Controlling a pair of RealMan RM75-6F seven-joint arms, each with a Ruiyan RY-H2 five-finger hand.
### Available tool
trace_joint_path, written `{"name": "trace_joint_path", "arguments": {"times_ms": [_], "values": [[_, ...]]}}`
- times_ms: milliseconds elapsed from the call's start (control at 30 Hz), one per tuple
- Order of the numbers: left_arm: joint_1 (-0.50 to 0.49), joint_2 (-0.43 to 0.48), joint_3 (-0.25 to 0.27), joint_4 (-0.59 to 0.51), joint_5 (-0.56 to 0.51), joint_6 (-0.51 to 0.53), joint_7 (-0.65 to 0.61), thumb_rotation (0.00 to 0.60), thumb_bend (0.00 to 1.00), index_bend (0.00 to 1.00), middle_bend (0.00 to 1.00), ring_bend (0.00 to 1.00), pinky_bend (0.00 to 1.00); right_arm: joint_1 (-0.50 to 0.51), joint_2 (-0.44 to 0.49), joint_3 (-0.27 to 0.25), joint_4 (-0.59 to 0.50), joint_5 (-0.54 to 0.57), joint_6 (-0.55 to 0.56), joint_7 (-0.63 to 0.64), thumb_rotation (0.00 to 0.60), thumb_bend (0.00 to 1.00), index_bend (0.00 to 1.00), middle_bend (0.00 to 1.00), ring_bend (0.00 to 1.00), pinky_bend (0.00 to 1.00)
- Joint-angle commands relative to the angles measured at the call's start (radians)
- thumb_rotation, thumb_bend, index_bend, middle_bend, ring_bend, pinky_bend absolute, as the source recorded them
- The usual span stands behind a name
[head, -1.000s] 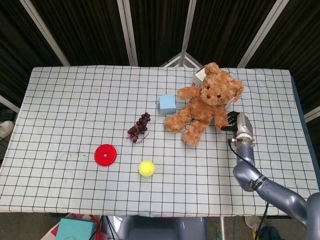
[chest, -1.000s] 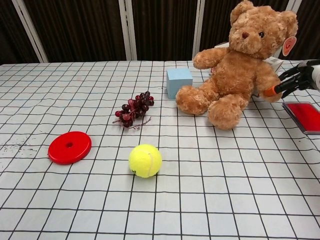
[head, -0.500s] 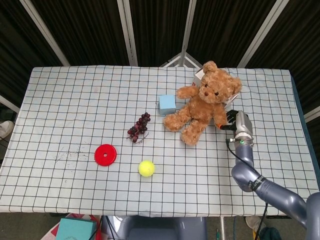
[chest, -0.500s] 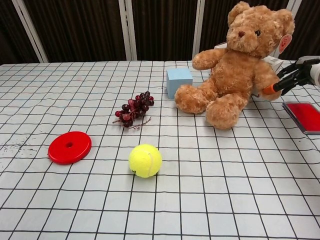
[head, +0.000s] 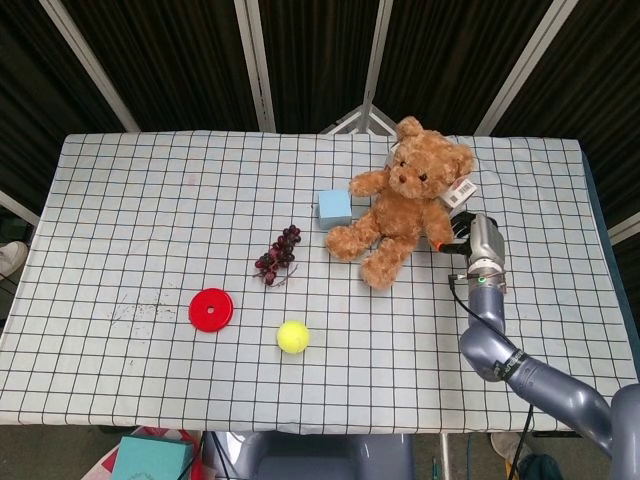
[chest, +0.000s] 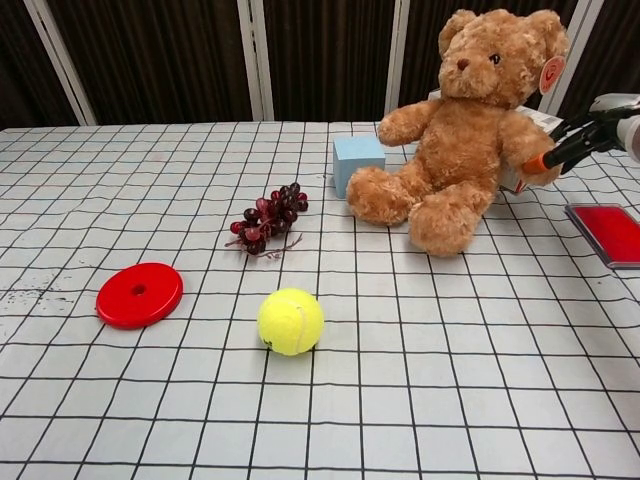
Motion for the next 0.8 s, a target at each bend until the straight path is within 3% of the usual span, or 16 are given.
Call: {"name": "trace_joint_path", "arguments": {"times_ms": [33,400,667,733,800], "values": [[0.001,0.001,0.0,-0.001,0.001,0.002,-0.001,0.6,0.18,0.16,0.0,0.01,0.14,-0.006,-0.007,-0.005,0.01,0.01,-0.014,-0.007,0.6,0.24,0.56,0.56,0.43,0.0],[0.001,0.001,0.0,0.0,0.001,0.002,-0.003,0.6,0.18,0.16,0.0,0.01,0.14,-0.015,0.017,0.023,-0.013,-0.019,-0.015,0.004,0.6,0.24,0.55,0.56,0.43,0.0],[0.004,0.002,0.001,-0.002,0.004,0.006,-0.002,0.6,0.18,0.16,0.0,0.01,0.14,-0.028,0.0,-0.005,0.016,0.01,-0.057,-0.018,0.6,0.24,0.55,0.56,0.43,0.0],[0.004,0.002,0.0,-0.001,0.002,0.005,-0.004,0.6,0.18,0.16,0.0,0.01,0.14,-0.027,0.004,-0.009,0.021,0.008,-0.073,-0.024,0.6,0.24,0.53,0.55,0.42,0.0],[0.003,0.002,0.0,-0.001,0.0,0.005,-0.005,0.6,0.18,0.16,0.0,0.01,0.14,-0.026,0.015,-0.017,0.016,0.001,-0.086,-0.039,0.6,0.24,0.39,0.47,0.37,0.0]]}}
